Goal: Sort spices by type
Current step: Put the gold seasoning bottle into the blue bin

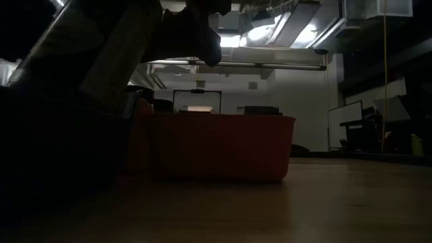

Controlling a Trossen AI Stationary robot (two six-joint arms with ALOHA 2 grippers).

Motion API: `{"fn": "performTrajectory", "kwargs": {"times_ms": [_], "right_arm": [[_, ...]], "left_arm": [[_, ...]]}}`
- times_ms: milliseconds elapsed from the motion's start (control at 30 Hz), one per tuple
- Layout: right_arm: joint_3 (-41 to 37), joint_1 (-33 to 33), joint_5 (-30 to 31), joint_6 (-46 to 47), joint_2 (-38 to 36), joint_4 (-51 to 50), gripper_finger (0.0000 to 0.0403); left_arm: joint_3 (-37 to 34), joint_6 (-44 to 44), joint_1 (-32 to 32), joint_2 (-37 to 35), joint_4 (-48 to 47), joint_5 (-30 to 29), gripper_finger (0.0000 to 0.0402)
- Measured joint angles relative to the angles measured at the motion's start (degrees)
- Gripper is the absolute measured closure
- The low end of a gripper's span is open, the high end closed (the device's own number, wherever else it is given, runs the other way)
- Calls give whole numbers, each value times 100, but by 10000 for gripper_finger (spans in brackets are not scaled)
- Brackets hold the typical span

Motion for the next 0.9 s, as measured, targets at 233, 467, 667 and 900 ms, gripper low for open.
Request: {"fn": "performTrajectory", "kwargs": {"times_ms": [233, 467, 667, 900], "right_arm": [[-2, 0, -4, 0, 0, 4, 113], [-2, 0, -7, 0, 0, 4, 113], [-2, 0, -7, 0, 0, 2, 113], [-2, 0, -9, 0, 0, 4, 113]], "left_arm": [[-36, 271, 1, -2, -17, 787, 133], [-38, 796, 386, -2, 330, 788, 133], [-38, 839, 1200, -4, 217, 779, 133], [-30, 620, 2019, -2, -79, 830, 133]]}}
